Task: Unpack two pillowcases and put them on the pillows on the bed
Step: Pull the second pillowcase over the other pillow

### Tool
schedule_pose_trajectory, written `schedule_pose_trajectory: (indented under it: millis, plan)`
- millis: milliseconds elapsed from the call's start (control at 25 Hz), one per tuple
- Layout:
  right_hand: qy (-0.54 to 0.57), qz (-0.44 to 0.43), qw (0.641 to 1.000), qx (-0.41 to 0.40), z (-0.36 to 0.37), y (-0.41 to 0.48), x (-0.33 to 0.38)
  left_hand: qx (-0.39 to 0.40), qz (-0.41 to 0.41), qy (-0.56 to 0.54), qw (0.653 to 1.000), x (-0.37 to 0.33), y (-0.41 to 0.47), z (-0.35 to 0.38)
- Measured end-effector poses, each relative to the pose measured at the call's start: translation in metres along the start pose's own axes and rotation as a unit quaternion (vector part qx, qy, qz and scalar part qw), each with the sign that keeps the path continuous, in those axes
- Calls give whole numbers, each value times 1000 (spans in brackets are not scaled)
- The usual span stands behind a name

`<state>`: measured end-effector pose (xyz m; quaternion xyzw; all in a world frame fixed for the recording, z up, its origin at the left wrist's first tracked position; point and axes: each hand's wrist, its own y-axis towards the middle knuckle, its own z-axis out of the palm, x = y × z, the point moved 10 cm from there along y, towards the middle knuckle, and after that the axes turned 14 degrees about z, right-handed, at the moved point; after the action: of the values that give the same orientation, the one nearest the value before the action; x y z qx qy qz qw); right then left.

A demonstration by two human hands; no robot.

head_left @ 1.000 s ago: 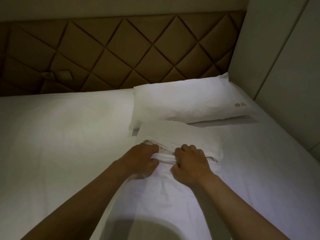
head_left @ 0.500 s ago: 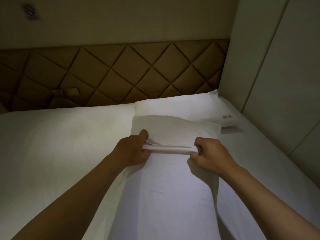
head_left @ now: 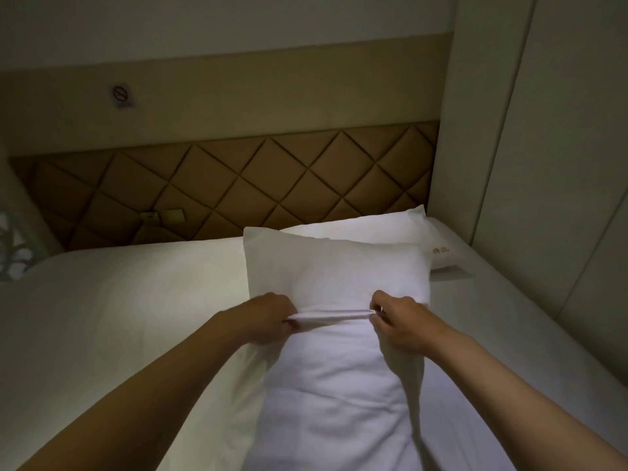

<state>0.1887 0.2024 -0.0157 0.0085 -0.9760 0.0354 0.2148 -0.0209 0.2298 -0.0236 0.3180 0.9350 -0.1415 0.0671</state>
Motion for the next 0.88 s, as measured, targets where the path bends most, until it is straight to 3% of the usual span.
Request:
schedule_pose_trajectory:
  millis: [120,280,400,560,680,880]
  plan:
    - [-37,-10,999,35,14,-14,4,31,26,81,996,-18,-18,19]
    - [-84,-29,996,14,11,-27,15,-140,45,150,978,-27,-39,-17]
    - [-83,-48,995,-38,-3,-32,25,-193,63,226,953,-33,-41,-32]
    - [-150,-65,984,-68,0,-40,38,-203,71,258,942,-37,-36,-27]
    - [-224,-52,968,-106,12,-38,40,-211,74,212,951,-32,-38,-23]
    - [-186,-45,963,-191,19,-35,32,-163,125,174,963,-36,-47,-13]
